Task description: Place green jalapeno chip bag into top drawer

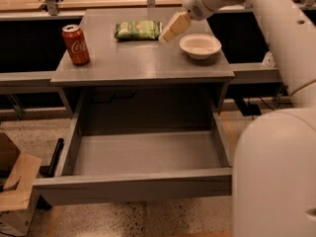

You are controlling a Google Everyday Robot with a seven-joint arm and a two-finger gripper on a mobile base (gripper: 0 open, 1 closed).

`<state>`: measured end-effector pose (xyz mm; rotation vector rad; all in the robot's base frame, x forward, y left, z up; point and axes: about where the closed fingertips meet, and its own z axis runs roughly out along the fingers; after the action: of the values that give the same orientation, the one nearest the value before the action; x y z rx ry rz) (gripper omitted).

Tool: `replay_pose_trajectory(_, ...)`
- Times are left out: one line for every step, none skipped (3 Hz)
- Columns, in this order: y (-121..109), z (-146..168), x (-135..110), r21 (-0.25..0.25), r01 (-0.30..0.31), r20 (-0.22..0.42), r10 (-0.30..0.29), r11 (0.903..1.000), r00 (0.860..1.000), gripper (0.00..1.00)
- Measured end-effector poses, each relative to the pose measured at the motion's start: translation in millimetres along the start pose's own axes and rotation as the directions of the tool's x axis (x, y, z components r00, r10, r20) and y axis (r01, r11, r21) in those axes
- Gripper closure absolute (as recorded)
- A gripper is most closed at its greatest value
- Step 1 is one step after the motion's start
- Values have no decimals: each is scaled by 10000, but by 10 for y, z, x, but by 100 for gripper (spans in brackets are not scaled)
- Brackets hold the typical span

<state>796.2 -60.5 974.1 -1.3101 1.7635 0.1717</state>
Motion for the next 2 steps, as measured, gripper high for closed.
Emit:
replay_pose_trajectory(-127,48,-60,219,-133,256,128,9997,9996,0)
replay_pose_trajectory(-68,185,17,-33,-486,274,487,9988,9984,0)
